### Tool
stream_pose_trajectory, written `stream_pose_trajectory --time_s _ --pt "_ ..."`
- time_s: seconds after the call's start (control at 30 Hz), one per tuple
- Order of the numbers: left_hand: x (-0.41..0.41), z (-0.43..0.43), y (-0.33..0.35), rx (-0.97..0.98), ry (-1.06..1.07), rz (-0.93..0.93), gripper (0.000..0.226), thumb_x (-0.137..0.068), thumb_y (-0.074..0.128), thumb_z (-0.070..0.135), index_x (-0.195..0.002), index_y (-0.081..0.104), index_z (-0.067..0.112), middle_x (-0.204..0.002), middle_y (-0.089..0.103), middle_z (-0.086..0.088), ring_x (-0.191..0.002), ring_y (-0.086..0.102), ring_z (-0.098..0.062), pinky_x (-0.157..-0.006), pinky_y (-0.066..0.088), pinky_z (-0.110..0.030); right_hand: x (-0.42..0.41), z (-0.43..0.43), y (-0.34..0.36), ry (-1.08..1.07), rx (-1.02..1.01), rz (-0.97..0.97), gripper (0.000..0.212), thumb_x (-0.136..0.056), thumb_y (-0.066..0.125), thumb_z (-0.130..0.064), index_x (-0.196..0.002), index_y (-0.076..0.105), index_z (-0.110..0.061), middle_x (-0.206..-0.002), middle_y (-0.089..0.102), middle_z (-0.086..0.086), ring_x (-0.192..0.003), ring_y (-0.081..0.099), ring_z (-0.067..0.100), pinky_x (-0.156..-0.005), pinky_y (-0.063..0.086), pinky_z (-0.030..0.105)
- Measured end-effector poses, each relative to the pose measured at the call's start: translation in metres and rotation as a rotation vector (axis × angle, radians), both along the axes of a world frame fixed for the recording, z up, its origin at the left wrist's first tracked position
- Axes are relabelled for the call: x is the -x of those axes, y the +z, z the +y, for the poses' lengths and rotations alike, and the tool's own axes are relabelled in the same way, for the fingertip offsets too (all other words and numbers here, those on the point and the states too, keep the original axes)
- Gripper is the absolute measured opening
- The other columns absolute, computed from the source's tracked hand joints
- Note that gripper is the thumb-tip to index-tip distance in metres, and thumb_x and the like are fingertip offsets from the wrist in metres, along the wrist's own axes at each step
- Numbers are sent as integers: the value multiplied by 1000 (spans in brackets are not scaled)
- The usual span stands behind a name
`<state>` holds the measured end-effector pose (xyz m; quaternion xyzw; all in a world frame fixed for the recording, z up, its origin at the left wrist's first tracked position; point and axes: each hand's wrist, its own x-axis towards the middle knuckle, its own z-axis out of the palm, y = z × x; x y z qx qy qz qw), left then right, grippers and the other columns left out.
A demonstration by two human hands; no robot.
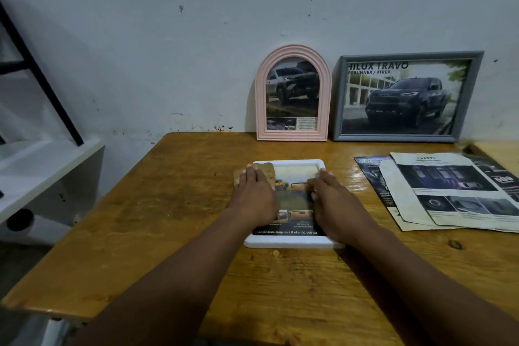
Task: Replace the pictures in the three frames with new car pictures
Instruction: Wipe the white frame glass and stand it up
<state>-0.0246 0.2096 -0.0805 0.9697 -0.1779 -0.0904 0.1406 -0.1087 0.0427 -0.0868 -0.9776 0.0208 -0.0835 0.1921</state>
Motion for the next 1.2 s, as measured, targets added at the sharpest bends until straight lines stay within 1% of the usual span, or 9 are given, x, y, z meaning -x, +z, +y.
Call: stream_pose_trajectory --time_s 0.2,0.33,0.4,0.53,0.7,0.8,0.9,1.03,1.2 --pt "-42 -21 5 -42 -58 -52 78 -105 48 32 -162 2 4 -170 -5 -15 -157 -3 -30 -127 4 -43 -1 1 -2 0 8 -34 44 -90 65 -28 -132 50 -23 -153 32 7 -146 27 28 -114 36 44" --pt "-46 -41 10 -66 -182 -126 75 -100 60 28 -161 20 12 -170 12 -9 -156 11 -27 -124 11 -42 -3 1 -6 -33 14 1 68 -89 67 -28 -148 34 -20 -162 21 8 -149 20 26 -119 26 41" --pt "-38 -58 14 -31 -275 -109 70 -102 56 27 -161 20 11 -170 13 -9 -156 10 -26 -124 11 -40 -4 2 -8 -75 -57 -17 75 -88 68 -26 -151 27 -18 -160 28 9 -148 25 26 -119 28 42" --pt "-34 -76 14 36 -345 -57 62 -106 47 28 -160 23 11 -170 15 -8 -157 10 -24 -125 10 -41 -5 3 -12 -123 -197 -147 59 -90 63 -22 -138 29 -22 -123 59 4 -107 59 25 -87 52 42" --pt "-29 -52 20 357 -274 -2 56 -109 40 32 -162 23 26 -169 18 -5 -156 12 -23 -124 17 -41 -5 -4 -5 -69 -299 -160 40 -96 52 -16 -133 37 -18 -109 62 6 -84 56 17 -63 40 29" --pt "-27 -27 21 443 -143 -106 57 -110 38 30 -163 18 26 -169 17 -1 -156 8 -19 -122 13 -38 -19 -12 4 -76 -206 -224 39 -99 50 -25 -136 43 -18 -129 56 6 -117 52 20 -92 46 36" --pt "-26 -1 7 328 -64 -113 61 -110 36 35 -163 11 20 -171 9 -1 -157 -1 -19 -124 6 -39 -45 -8 15 62 45 -183 49 -101 45 -33 -148 38 -21 -158 33 3 -148 22 22 -119 23 47" --pt "-15 13 -16 291 -130 -141 64 -110 28 38 -163 -3 21 -171 0 -1 -156 -6 -17 -123 -1 -37 -75 -5 19 188 202 88 47 -105 34 -38 -150 34 -26 -163 23 1 -152 10 22 -121 11 50" --pt "-17 10 -22 274 -116 -108 68 -108 27 48 -162 -10 29 -170 16 -6 -156 11 -30 -123 20 -53 -70 -23 15 45 220 33 38 -101 44 -33 -137 52 -25 -147 49 4 -133 47 29 -106 41 46"
